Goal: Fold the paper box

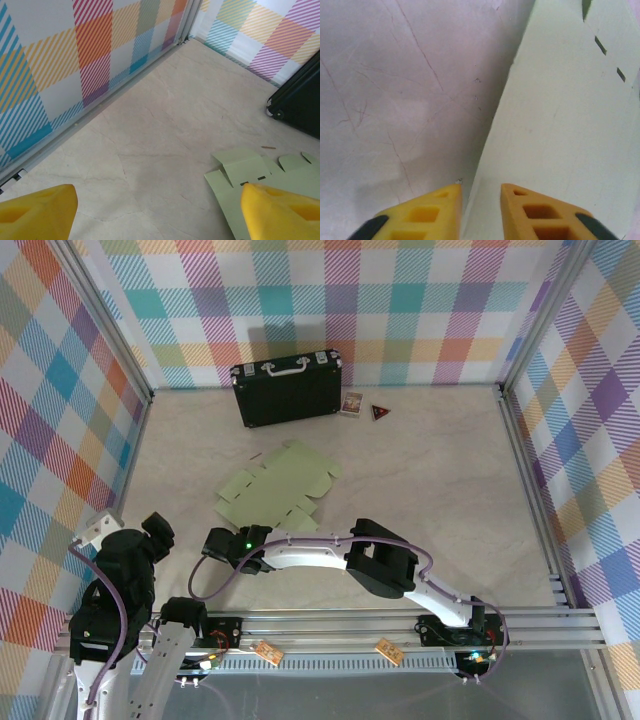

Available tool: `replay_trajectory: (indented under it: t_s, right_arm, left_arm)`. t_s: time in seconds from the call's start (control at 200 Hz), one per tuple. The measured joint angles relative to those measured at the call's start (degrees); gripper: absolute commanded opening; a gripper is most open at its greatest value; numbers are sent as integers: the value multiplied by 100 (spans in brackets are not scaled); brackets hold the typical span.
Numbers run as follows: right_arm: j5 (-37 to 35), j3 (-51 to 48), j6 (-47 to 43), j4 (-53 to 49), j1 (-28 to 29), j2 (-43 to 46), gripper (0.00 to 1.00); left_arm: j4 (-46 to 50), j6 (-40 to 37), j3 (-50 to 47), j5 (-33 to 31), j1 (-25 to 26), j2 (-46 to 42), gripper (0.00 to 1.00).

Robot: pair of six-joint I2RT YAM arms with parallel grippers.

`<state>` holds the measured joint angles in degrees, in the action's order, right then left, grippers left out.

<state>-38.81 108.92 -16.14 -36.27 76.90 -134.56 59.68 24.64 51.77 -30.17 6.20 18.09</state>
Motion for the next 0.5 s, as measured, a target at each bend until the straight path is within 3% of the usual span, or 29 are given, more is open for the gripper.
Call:
replay_trajectory:
  t_s: [0.21, 0.5]
  right_arm:
    - [-46, -46, 15, 98, 0, 2, 0]
    - [-125, -396, 33, 212, -7, 348, 0]
  left_arm:
    - [-2, 0, 0, 63, -2, -20, 85]
    - [-2, 0, -26, 72, -2, -59, 85]
